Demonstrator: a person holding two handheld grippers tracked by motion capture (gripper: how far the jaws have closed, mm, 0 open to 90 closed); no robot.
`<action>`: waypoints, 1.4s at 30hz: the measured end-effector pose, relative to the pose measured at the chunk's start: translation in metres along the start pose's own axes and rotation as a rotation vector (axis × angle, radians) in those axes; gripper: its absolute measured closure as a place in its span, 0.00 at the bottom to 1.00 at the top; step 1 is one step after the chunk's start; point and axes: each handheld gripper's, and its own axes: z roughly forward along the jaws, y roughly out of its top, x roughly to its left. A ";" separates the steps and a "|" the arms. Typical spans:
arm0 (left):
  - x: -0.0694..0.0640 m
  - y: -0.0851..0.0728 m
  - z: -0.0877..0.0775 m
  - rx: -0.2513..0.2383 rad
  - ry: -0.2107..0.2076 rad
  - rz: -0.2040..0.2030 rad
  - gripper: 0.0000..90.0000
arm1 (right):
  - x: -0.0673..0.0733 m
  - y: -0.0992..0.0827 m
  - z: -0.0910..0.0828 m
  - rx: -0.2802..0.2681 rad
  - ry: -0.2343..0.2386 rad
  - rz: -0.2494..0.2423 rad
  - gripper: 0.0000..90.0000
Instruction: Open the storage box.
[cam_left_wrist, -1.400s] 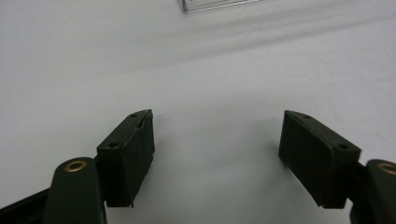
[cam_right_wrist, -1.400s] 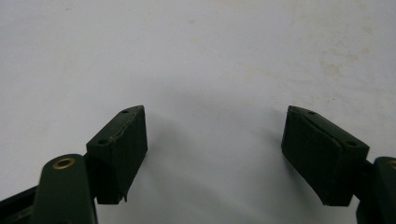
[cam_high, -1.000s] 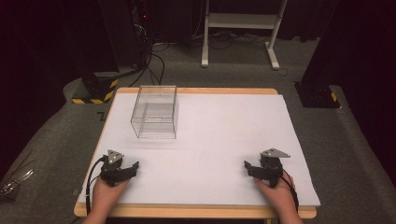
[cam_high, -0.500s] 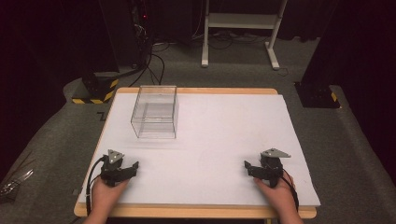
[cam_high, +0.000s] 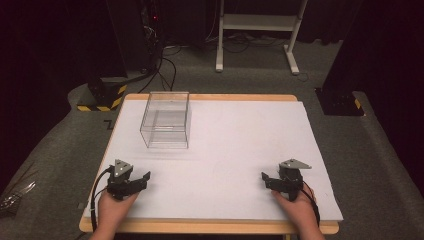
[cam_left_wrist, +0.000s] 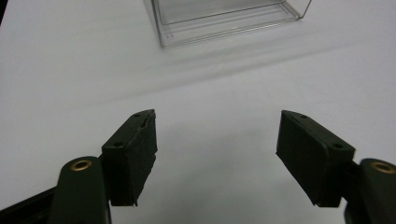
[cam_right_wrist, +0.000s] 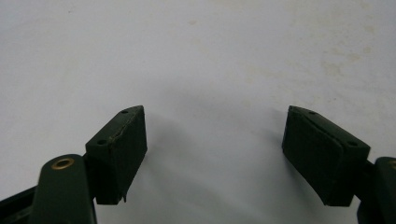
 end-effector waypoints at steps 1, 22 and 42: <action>0.000 0.000 0.000 0.000 0.000 0.000 0.33 | 0.000 0.000 0.000 0.000 0.000 0.000 0.24; -0.022 0.019 0.008 -0.036 -0.058 0.013 0.30 | 0.000 0.000 0.000 0.000 0.000 0.000 0.24; -0.030 0.042 0.033 -0.056 -0.030 -0.010 0.29 | 0.000 0.000 0.000 -0.001 0.002 0.001 0.24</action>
